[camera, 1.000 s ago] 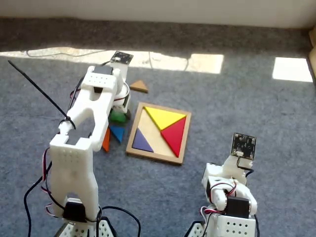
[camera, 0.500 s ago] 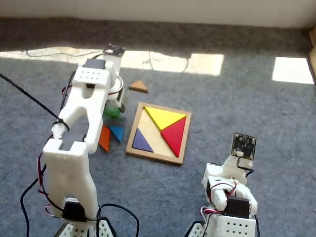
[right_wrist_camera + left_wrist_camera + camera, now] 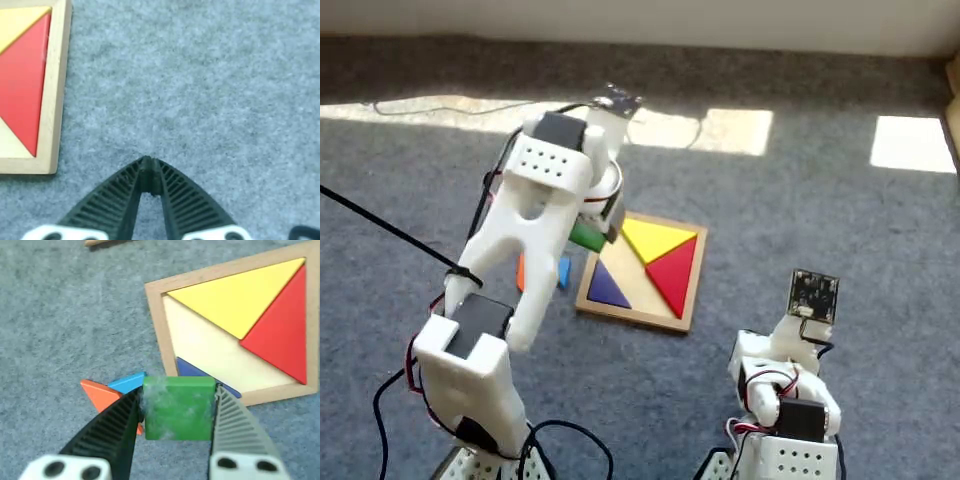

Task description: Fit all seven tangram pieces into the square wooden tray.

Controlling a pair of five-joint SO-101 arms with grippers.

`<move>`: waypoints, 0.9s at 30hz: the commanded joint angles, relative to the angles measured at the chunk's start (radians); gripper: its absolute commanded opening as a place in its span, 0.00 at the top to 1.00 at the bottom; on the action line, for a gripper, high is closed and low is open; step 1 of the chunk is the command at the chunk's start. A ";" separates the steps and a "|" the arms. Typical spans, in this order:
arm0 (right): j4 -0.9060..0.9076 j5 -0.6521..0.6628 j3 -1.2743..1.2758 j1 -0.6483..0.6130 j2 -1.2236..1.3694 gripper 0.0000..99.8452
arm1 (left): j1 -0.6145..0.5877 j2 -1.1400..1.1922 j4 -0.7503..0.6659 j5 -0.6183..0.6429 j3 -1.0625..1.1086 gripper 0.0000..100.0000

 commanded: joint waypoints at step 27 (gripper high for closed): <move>0.008 -0.012 0.093 0.008 -0.010 0.99 | 0.199 -0.064 -0.425 -0.288 0.433 0.80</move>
